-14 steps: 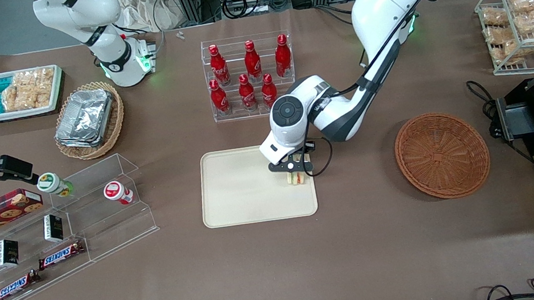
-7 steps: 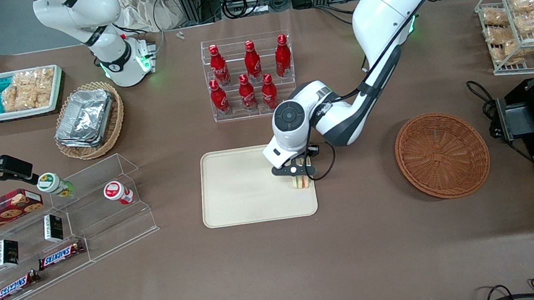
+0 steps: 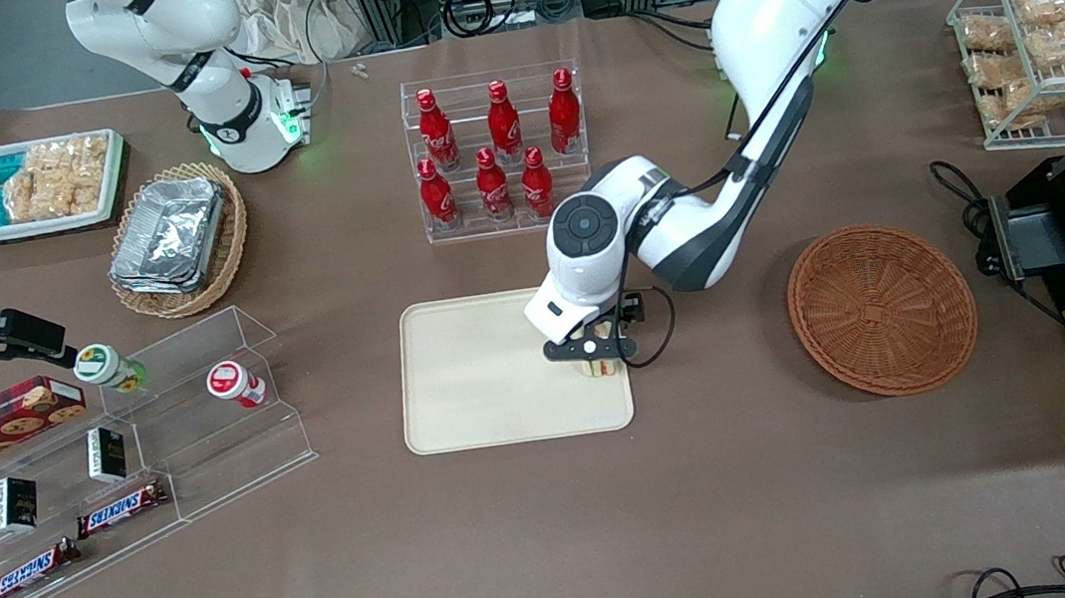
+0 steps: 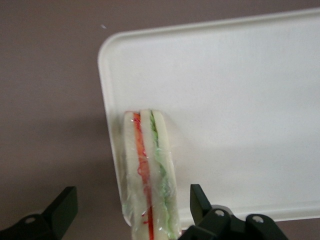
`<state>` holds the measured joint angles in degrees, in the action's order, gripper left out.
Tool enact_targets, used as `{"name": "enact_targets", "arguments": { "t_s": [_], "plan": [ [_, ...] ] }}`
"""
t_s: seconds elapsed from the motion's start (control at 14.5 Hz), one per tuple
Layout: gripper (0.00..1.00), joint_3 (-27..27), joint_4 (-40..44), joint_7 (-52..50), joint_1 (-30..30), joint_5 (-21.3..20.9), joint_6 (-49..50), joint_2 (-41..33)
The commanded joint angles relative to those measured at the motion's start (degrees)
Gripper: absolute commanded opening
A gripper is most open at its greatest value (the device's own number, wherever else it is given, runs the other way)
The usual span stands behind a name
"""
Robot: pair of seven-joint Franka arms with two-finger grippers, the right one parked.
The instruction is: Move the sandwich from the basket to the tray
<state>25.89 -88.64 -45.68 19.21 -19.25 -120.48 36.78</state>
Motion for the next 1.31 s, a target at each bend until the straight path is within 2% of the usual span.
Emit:
{"name": "enact_targets", "arguments": {
  "t_s": [0.0,0.07,0.34,0.55,0.62,0.76,0.9,1.03,1.24],
  "plan": [
    [1.00,0.4,0.0,-0.9,-2.9,2.2,7.3,-7.4],
    [1.00,0.4,0.1,-0.2,-4.1,4.4,8.5,-9.7],
    [1.00,0.5,0.1,2.2,-8.2,6.3,12.4,-15.6],
    [1.00,-0.1,0.1,7.1,-8.5,8.7,18.2,-19.0],
    [1.00,-1.1,0.1,8.9,-10.8,9.7,19.9,-20.4],
    [1.00,-1.1,0.0,16.8,-15.2,14.0,24.6,-23.8],
    [1.00,-1.9,0.1,25.0,-18.2,16.7,31.2,-26.0],
    [1.00,-8.7,-0.3,29.8,-17.7,17.7,34.9,-28.6],
    [1.00,-16.0,-0.6,36.8,-17.6,20.4,38.2,-33.0]
  ]
}}
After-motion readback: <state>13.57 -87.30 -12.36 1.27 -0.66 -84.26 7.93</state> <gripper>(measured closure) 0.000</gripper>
